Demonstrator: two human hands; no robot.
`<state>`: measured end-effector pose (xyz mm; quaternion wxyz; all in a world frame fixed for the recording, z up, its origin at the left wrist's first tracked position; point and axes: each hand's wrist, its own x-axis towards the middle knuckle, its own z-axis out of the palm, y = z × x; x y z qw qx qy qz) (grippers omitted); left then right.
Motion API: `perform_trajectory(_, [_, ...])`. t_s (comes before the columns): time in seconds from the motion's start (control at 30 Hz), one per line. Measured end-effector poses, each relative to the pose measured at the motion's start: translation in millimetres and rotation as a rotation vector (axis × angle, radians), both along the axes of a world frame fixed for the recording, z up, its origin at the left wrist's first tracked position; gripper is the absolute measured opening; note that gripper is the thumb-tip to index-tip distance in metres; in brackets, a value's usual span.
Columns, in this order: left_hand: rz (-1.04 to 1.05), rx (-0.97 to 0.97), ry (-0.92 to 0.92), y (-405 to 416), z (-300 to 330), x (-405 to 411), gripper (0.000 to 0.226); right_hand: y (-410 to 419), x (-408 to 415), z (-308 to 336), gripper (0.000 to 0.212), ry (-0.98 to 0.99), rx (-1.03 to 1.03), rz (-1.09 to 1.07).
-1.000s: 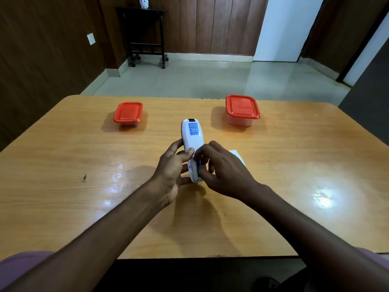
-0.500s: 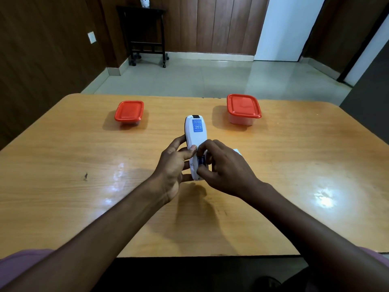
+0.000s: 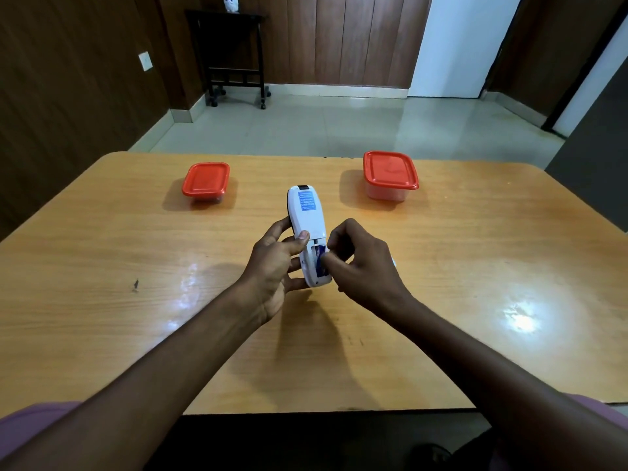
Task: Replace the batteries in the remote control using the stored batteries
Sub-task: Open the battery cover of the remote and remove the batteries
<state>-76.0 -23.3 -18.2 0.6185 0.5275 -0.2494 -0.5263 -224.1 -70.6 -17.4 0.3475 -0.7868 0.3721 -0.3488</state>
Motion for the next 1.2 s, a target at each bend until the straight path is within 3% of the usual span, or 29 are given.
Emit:
perform_trajectory(0.37, [0.044,0.020,0.030,0,-1,3,0.041,-3,0,-4,0.025,0.158,-0.247,0.092])
perform_trajectory(0.5, [0.060,0.041,0.016,0,-2,3,0.043,-5,-1,-2,0.022,0.071,-0.141,0.091])
perform_trajectory(0.67, [0.096,0.062,0.034,-2,-1,6,0.040,-11,0,6,0.015,-0.169,0.196,-0.038])
perform_trajectory(0.73, [0.123,0.082,0.049,-3,-2,7,0.039,-19,-5,7,0.015,-0.022,0.111,-0.125])
perform_trajectory(0.83, [0.153,0.120,0.075,-2,-6,9,0.036,-24,-14,-1,0.023,0.458,-0.165,-0.095])
perform_trajectory(0.9, [0.159,0.134,0.079,-2,-7,9,0.034,-23,-13,-8,0.023,0.616,-0.247,-0.069])
perform_trajectory(1.0, [0.161,0.132,0.076,-3,-7,9,0.037,-24,-8,-14,0.014,0.697,-0.359,-0.077])
perform_trajectory(1.2, [0.147,0.130,0.070,-1,-5,7,0.040,-28,-12,-14,0.022,0.693,-0.354,-0.131])
